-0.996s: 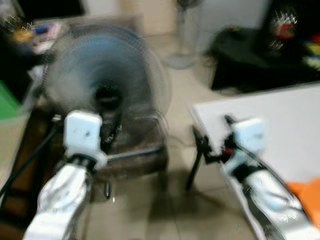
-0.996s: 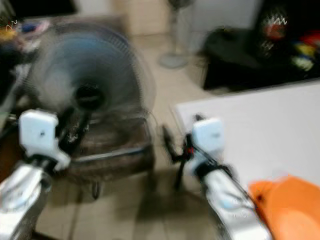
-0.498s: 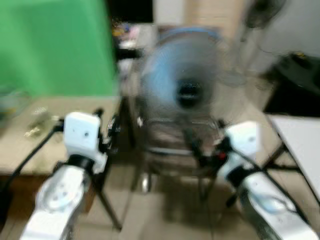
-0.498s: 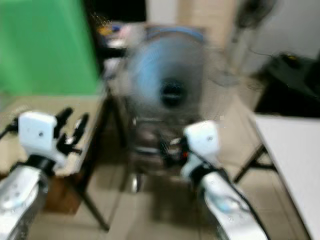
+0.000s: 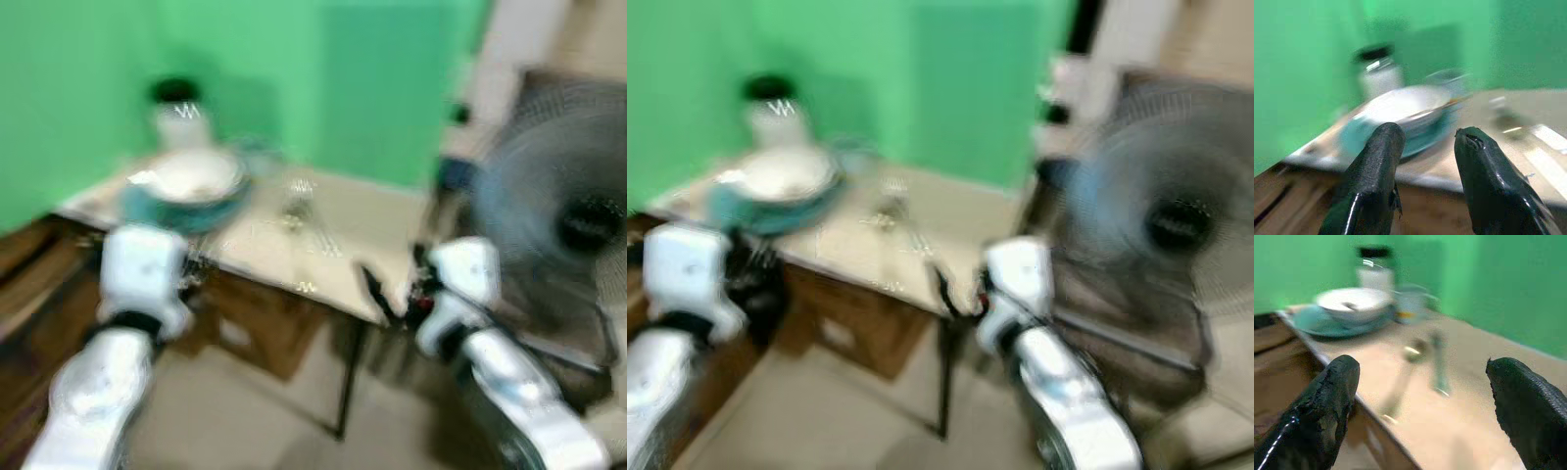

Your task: Setting the table

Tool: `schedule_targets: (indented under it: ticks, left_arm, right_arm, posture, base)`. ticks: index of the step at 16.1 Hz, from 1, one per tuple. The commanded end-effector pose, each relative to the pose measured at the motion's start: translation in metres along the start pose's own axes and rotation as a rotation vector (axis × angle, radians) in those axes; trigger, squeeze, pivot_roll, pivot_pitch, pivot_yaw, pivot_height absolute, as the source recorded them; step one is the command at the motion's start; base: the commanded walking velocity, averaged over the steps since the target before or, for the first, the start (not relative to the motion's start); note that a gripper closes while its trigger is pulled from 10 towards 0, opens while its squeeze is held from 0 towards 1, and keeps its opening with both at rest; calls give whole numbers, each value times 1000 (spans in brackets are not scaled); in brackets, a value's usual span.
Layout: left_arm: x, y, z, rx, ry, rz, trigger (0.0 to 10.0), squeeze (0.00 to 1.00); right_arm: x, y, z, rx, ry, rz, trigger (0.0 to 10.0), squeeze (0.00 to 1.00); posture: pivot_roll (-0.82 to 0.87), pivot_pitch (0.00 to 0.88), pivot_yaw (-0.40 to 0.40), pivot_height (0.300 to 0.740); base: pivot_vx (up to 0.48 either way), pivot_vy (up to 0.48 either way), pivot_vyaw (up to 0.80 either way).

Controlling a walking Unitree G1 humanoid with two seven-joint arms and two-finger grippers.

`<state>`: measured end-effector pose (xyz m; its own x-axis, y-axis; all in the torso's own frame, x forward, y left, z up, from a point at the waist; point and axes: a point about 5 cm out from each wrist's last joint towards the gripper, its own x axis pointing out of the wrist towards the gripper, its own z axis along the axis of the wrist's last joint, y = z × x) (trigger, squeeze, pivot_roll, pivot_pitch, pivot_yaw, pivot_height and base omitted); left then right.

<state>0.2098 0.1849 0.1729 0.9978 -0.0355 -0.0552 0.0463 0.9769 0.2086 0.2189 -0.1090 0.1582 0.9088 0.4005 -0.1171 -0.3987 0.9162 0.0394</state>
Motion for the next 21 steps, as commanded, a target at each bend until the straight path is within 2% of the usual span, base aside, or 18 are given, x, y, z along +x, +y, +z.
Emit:
schedule_targets:
  ticks: [1, 3, 4, 5, 6, 10, 14, 15, 18, 21]
  left_arm:
    - [1, -8, 3, -18, -9, -34, 10000, 0]
    - [3, -7, 1, -13, -4, -22, 10000, 0]
    - [4, -6, 0, -21, -1, -18, 10000, 0]
    - [4, -5, 0, -30, 1, -16, 10000, 0]
    - [4, -5, 0, -33, 4, -26, 10000, 0]
    - [0, -15, -7, -37, 39, -132, 10000, 0]
    - [0, -17, -9, -41, 45, -144, 10000, 0]
    - [0, -16, -9, -43, 45, -146, 10000, 0]
    - [0, -16, -10, -41, 45, -153, 10000, 0]
    - [-1, -21, -9, -34, 41, -204, 10000, 0]
  right_arm:
    - [1, -9, -3, -20, 17, -30, 10000, 1000]
    - [6, -11, -7, -29, 26, -45, 10000, 882]
    - [9, -14, -10, -19, 39, -75, 10000, 773]
    - [10, -15, -12, -15, 48, -97, 10000, 98]
    - [11, -16, -14, -5, 55, -107, 10000, 0]
    - [13, -16, -17, -1, 57, -107, 10000, 0]
    - [19, -21, -17, -43, 49, -137, 10000, 0]
    - [19, -22, -16, -30, 46, -140, 10000, 0]
    - [20, -26, -14, -61, 37, -153, 10000, 0]
    - [35, -32, -10, -103, 48, -130, 10000, 0]
  posture:
    - [81, 0, 25, 740]
    - [85, 0, 24, 740]
    - [90, 0, 23, 740]
    - [94, 0, 21, 740]
    - [95, 0, 20, 740]
    - [97, 0, 20, 740]
    - [91, 0, 17, 740]
    - [92, 0, 15, 740]
    - [93, 0, 15, 740]
    - [95, 0, 14, 740]
  base:
    - [0, 0, 0]
    - [0, 0, 0]
    - [0, 0, 0]
    - [0, 0, 0]
    - [0, 0, 0]
    - [250, 0, 0]
    - [259, 0, 0]
    - [274, 0, 0]
    - [291, 0, 800]
    - [189, 0, 135]
